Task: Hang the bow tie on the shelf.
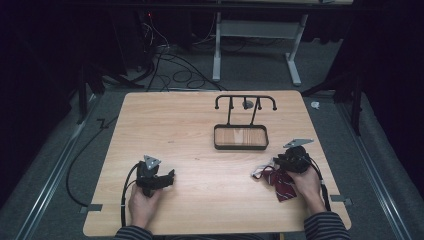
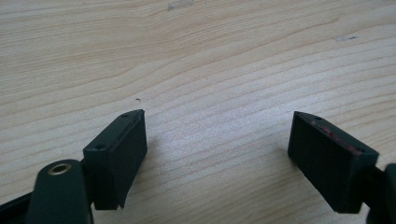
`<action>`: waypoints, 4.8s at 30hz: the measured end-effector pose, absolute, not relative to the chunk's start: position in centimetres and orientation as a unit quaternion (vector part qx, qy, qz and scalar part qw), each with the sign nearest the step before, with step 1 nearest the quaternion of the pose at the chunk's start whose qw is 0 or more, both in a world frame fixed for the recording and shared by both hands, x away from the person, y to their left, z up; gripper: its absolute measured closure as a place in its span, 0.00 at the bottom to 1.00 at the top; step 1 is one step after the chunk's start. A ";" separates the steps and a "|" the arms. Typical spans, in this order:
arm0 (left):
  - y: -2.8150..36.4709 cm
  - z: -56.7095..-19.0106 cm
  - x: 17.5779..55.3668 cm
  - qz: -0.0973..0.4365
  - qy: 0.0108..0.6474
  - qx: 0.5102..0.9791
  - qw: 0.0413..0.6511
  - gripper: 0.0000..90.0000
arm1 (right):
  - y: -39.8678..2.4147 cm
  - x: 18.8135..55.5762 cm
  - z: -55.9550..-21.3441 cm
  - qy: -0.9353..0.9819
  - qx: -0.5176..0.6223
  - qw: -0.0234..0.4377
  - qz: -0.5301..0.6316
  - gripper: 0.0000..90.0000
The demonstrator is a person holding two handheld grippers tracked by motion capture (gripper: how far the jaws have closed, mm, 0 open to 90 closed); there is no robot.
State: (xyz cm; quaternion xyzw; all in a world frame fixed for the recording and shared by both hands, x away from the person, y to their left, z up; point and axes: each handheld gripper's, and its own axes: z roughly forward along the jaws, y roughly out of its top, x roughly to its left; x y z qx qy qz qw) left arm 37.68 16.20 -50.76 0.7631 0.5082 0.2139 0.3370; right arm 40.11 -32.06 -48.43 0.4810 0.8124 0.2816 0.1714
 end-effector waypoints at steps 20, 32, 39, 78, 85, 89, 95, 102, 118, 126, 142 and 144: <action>16.2 -50.8 37.7 0.214 0.508 0.764 0.337 0.22 | -32.7 40.1 -48.0 0.799 0.490 0.171 0.305 0.99; 16.2 -50.8 37.7 0.214 0.508 0.764 0.337 0.22 | -33.4 38.7 -44.6 0.779 0.485 0.196 0.345 0.99; 16.2 -50.8 37.7 0.214 0.508 0.763 0.337 0.22 | -32.8 38.3 -43.2 0.778 0.473 0.204 0.359 0.99; 16.2 -50.8 37.6 0.213 0.507 0.764 0.338 0.22 | -30.1 37.3 -37.5 0.780 0.414 0.242 0.401 0.98; 16.2 -50.8 37.6 0.212 0.505 0.765 0.338 0.22 | -29.8 37.1 -36.4 0.780 0.405 0.250 0.407 0.98; 16.2 -50.7 37.6 0.212 0.503 0.767 0.337 0.22 | -29.6 37.0 -36.2 0.779 0.406 0.251 0.406 0.98; 16.2 -50.8 37.6 0.212 0.501 0.767 0.340 0.22 | -29.1 37.0 -36.2 0.778 0.404 0.250 0.411 0.98; 16.2 -50.8 37.6 0.211 0.501 0.768 0.340 0.22 | -28.6 37.3 -35.8 0.782 0.395 0.245 0.415 0.98; 16.2 -50.8 37.6 0.210 0.502 0.767 0.340 0.23 | -27.3 37.8 -33.6 0.784 0.371 0.245 0.434 0.98; 16.2 -50.8 37.7 0.210 0.503 0.766 0.340 0.23 | -27.2 38.8 -32.7 0.791 0.360 0.231 0.436 0.98; 16.1 -50.8 37.7 0.215 0.505 0.765 0.338 0.23 | -25.3 40.1 -31.0 0.801 0.349 0.245 0.420 0.98; 16.1 -50.8 37.6 0.213 0.502 0.766 0.338 0.23 | -24.9 40.1 -30.8 0.800 0.350 0.250 0.419 0.98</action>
